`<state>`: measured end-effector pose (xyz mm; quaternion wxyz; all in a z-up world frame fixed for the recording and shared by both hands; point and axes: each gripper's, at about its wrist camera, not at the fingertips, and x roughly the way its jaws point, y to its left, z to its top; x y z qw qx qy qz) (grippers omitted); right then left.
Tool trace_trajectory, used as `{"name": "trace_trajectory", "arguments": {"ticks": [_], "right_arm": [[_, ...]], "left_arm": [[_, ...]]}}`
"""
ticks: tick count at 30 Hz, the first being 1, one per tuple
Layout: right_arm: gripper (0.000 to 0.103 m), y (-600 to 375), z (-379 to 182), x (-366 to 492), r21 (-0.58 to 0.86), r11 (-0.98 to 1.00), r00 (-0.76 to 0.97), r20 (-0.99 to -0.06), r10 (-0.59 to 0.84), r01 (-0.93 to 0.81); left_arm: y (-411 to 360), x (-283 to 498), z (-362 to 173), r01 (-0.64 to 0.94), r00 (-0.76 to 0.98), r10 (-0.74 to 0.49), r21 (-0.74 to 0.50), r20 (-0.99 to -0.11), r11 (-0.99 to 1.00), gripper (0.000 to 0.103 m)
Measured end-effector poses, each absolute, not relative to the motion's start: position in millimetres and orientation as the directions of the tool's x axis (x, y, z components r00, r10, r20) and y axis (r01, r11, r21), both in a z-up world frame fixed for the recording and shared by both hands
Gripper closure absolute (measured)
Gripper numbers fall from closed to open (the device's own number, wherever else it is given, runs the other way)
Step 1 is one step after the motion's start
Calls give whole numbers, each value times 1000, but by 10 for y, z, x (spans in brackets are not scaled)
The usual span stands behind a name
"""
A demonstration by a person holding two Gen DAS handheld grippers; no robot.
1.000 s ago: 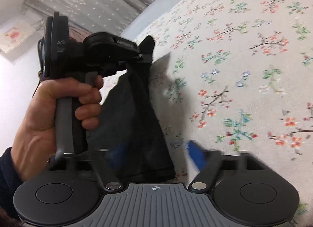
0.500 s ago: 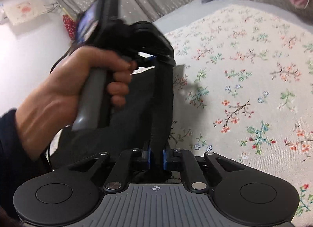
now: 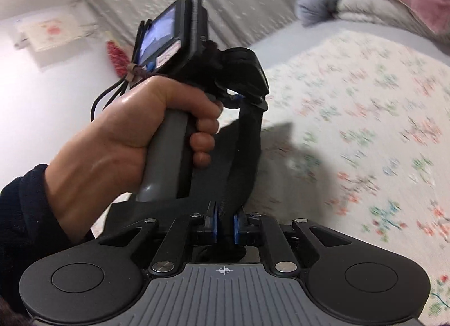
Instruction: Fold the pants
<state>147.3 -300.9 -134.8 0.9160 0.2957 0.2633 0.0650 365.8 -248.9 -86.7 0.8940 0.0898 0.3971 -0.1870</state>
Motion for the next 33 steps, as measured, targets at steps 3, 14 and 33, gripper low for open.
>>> {"name": "trace_trajectory", "arguments": {"ticks": [3, 14, 33], "right_arm": [[93, -2828, -1239, 1537, 550, 835, 863, -417, 286, -12], [93, -1865, -1030, 1736, 435, 869, 822, -387, 417, -236], [92, -405, -953, 1996, 215, 870, 742, -457, 491, -443]], "left_arm": [[-2087, 3706, -695, 379, 628, -285, -35, -724, 925, 96], [-696, 3658, -491, 282, 670, -334, -189, -663, 940, 96], [992, 3663, -528, 163, 703, -319, -292, -636, 943, 96]]}}
